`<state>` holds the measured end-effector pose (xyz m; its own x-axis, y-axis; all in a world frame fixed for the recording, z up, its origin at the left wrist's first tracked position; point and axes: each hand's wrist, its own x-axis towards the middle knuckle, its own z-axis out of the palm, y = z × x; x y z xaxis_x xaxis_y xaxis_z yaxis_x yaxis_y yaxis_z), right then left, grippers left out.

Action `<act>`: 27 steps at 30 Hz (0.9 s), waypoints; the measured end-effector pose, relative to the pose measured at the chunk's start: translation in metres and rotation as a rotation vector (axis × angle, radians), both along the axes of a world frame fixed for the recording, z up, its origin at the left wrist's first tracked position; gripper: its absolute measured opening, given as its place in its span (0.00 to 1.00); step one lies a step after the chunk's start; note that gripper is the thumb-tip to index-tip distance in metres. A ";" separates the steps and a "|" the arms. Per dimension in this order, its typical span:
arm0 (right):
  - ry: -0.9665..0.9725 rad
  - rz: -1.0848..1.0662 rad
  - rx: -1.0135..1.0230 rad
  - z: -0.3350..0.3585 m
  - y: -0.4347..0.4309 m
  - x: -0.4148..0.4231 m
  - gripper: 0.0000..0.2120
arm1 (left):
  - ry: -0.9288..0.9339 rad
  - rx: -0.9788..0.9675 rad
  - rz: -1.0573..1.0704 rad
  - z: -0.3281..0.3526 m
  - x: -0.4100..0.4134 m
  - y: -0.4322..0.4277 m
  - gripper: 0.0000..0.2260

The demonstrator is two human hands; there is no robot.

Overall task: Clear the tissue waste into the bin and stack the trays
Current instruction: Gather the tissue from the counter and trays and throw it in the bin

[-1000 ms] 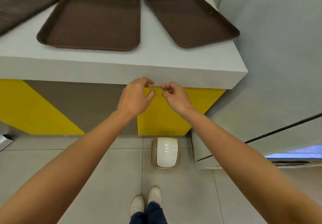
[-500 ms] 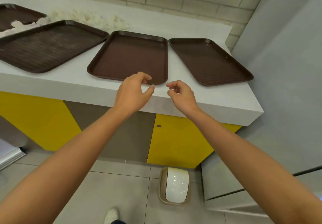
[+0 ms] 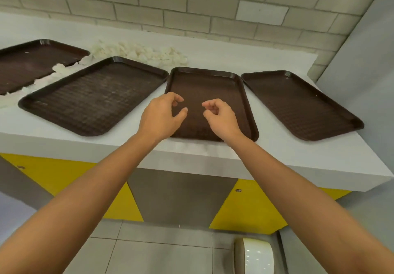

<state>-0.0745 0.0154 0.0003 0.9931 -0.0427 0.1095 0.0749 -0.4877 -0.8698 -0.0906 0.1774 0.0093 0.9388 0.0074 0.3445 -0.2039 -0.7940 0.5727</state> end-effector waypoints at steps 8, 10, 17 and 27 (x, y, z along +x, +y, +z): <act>0.017 -0.017 -0.036 -0.007 0.034 0.069 0.11 | 0.016 0.017 -0.006 -0.009 0.073 0.040 0.16; 0.020 -0.026 -0.043 -0.008 0.040 0.094 0.11 | 0.030 0.030 0.001 -0.013 0.099 0.044 0.16; 0.041 -0.042 -0.033 -0.011 0.055 0.189 0.12 | 0.047 0.022 -0.048 -0.018 0.193 0.059 0.17; 0.081 -0.042 -0.109 -0.019 0.073 0.303 0.19 | 0.049 0.079 -0.058 -0.031 0.297 0.089 0.18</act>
<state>0.2285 0.0885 -0.0189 0.9964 -0.0768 0.0351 -0.0161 -0.5809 -0.8138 0.2066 0.2668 -0.0220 0.9526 -0.0730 0.2954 -0.2242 -0.8247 0.5192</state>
